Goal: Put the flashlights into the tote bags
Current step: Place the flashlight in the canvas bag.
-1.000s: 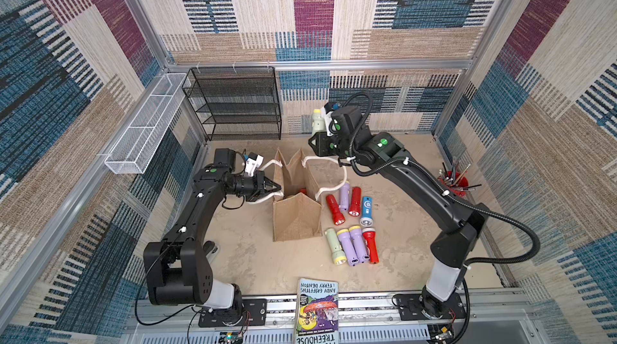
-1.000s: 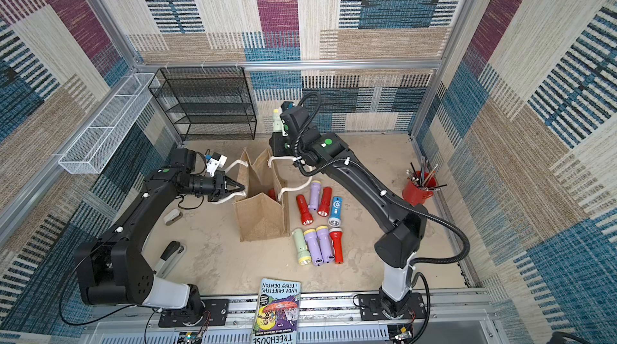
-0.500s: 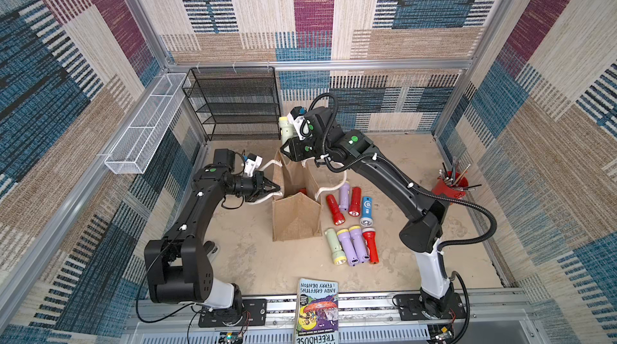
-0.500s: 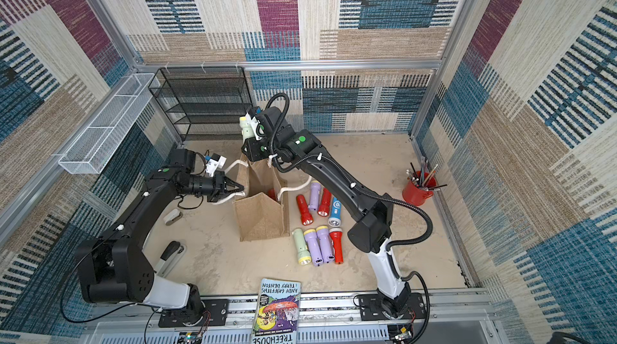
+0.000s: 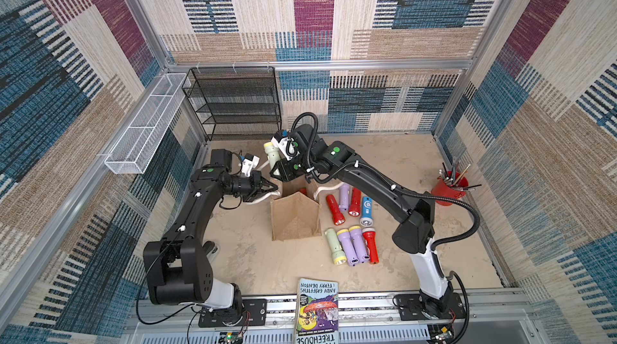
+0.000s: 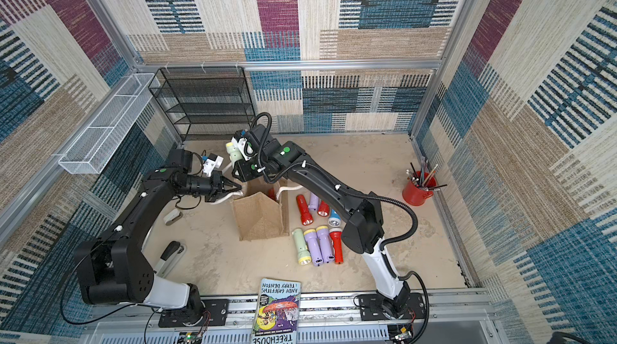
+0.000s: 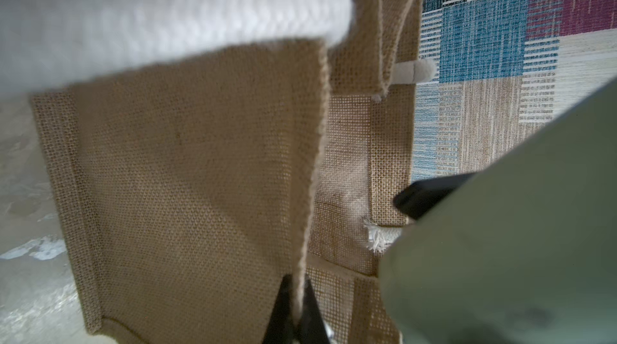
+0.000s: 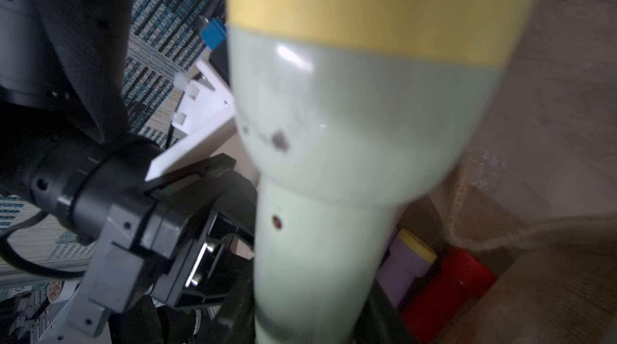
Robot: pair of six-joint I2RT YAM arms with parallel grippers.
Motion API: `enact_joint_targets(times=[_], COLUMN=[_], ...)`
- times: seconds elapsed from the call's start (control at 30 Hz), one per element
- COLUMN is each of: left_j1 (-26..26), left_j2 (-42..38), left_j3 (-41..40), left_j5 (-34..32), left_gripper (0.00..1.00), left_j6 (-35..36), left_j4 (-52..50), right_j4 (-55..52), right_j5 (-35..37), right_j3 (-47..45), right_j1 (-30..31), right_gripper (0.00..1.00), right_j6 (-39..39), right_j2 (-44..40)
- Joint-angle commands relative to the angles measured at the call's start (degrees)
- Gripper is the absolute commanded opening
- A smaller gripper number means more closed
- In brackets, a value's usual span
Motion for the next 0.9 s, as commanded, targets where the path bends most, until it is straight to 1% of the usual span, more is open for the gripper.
enact_joint_targets(times=[0.0,0.13,0.27,0.4,0.63,0.8,0.87], left_j1=[0.6,1.0,1.0,1.1,1.1,1.1,1.1], left_j2=[-0.9,-1.9,-1.9,-2.2,-2.1,-2.3,-2.3], left_j3=[-0.4,-0.9,-1.1,-1.3,-1.6,-1.8,-1.9], left_j5=[-1.7,-0.5,1.3,1.5,1.8,2.0,2.0], left_gripper=[0.00,0.00,0.00,0.00,0.00,0.00,0.00], left_j6=[-1.0,-1.6,-1.6,-1.5,-1.3,-1.4,-1.4], left_j4=[2.1,3.7,4.0,3.9,4.1,4.2,4.3], right_j4=[3.8,4.9,4.9,4.7,3.1,1.9,1.8], right_j5=[-0.8,-1.1,0.1,-0.3,-4.6,-3.6,-2.9], right_j3=[-5.7,-12.7,-16.9,-18.9,-21.3,-23.1,-23.8], right_j1=[0.2,0.2,0.2,0.2,0.2,0.2,0.2], right_gripper=[0.23,0.23,0.23,0.23,0.23,0.24,0.25], right_j6=[-0.1,0.0,0.3,0.7,-0.1,-0.4,-0.4], right_j2=[-3.5,-5.7,-5.8,-4.9,-2.7,-0.6,0.1])
